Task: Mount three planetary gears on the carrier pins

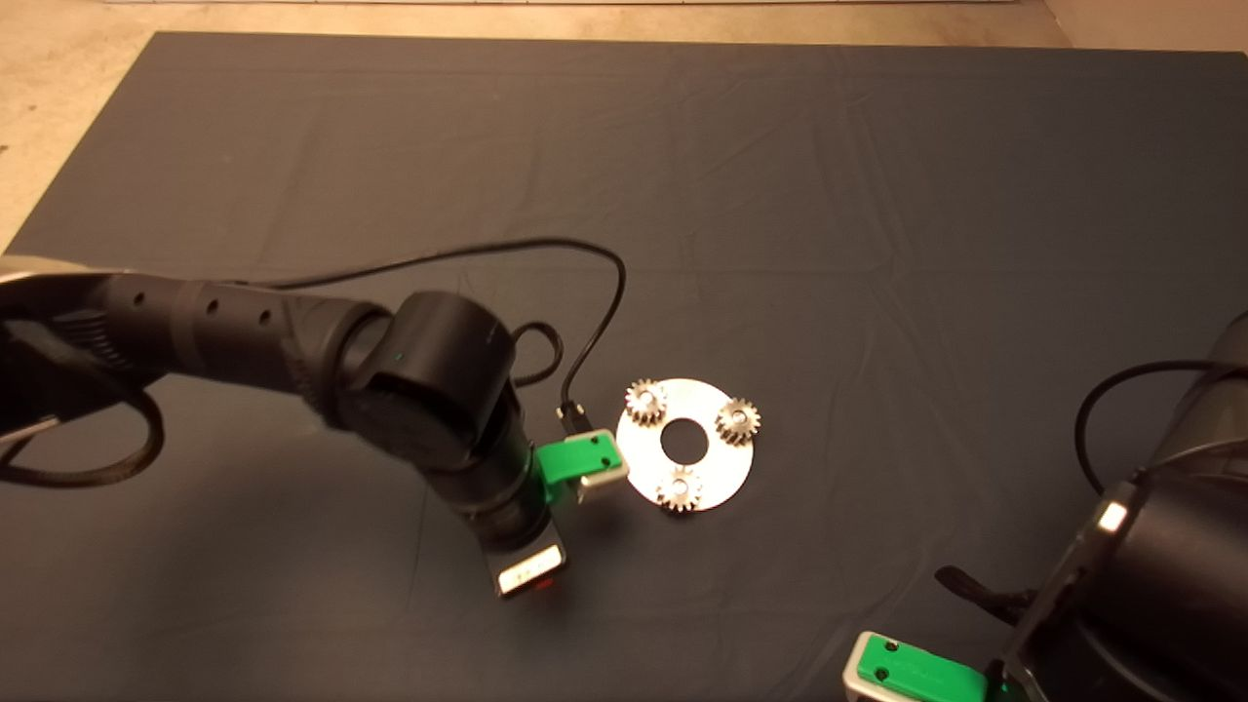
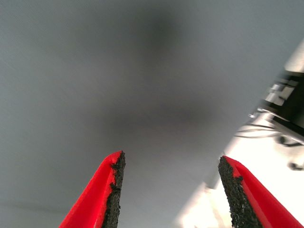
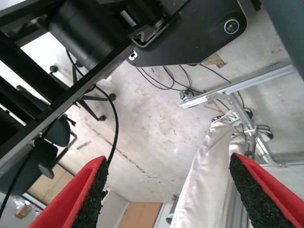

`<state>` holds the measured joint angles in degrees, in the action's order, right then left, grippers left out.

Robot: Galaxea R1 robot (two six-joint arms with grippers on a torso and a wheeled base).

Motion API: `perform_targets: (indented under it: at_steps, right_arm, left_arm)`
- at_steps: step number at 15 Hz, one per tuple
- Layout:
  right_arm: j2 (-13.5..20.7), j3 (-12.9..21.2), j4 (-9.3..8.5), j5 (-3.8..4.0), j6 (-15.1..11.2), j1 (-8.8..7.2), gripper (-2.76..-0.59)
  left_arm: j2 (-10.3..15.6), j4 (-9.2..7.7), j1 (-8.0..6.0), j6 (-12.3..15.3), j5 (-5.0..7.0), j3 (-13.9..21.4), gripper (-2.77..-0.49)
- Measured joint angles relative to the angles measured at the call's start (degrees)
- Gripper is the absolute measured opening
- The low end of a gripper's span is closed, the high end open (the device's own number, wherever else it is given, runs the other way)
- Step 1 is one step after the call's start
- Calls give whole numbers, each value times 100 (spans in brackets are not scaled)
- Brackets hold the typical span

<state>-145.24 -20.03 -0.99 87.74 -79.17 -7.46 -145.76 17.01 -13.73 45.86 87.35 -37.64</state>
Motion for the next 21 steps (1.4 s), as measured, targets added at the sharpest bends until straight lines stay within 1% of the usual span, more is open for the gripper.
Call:
perform_targets:
  at_steps: [2, 3, 4, 5, 6, 7, 8, 9, 10, 11, 13, 14, 15, 16, 17, 18, 19, 21]
  right_arm:
    - [60, -2, 57, 0, -21, 72, -147]
    - [158, -2, 96, 2, -22, 112, -147]
    - [264, -2, 120, 5, -24, 154, -147]
    - [362, -2, 161, 13, -24, 228, -147]
    - [482, -2, 216, 13, -22, 338, -147]
    - [575, -2, 303, 11, -21, 388, -147]
    - [682, -4, 388, 13, -21, 396, -147]
    - [795, -12, 468, 13, -18, 388, -147]
    - [894, -26, 530, 9, -5, 319, -147]
    - [987, -28, 573, 11, 6, 211, -147]
    - [1209, -28, 620, 24, 4, 30, -147]
    - [1261, -28, 647, 27, 0, 18, -147]
    - [1287, -26, 687, 18, -20, 46, -147]
    - [1315, -26, 812, 18, -51, 153, -147]
    - [1335, -23, 979, 9, -135, 273, -147]
    - [1373, -20, 1189, 10, -213, 390, -147]
    - [1446, -17, 1334, 9, -276, 480, -147]
    - [1646, -15, 1485, 13, -346, 599, -147]
  left_arm:
    - [305, -52, 84, 374, 9, 411, -195]
    - [463, -96, 155, 524, 11, 630, -195]
    - [634, -147, 277, 626, 11, 831, -195]
    - [831, -181, 416, 713, 0, 1011, -195]
    - [1087, -201, 541, 756, -2, 1164, -195]
    - [1464, -210, 647, 796, -9, 1314, -195]
    - [1909, -223, 716, 843, 0, 1445, -195]
    - [2310, -227, 772, 877, 40, 1571, -195]
    - [2559, -243, 806, 898, 79, 1694, -195]
    - [2646, -251, 847, 918, 72, 1805, -195]
    - [2619, -255, 867, 1054, 11, 1915, -195]
    - [2608, -254, 867, 1137, 11, 1932, -195]
    - [2602, -254, 880, 1218, 9, 1951, -195]
    - [2593, -251, 912, 1338, 12, 1969, -195]
    - [2585, -255, 930, 1444, 13, 1995, -195]
    - [2565, -252, 930, 1550, 11, 2011, -195]
    - [2539, -249, 930, 1659, 11, 2015, -195]
    - [2528, -246, 943, 1902, 9, 2020, -195]
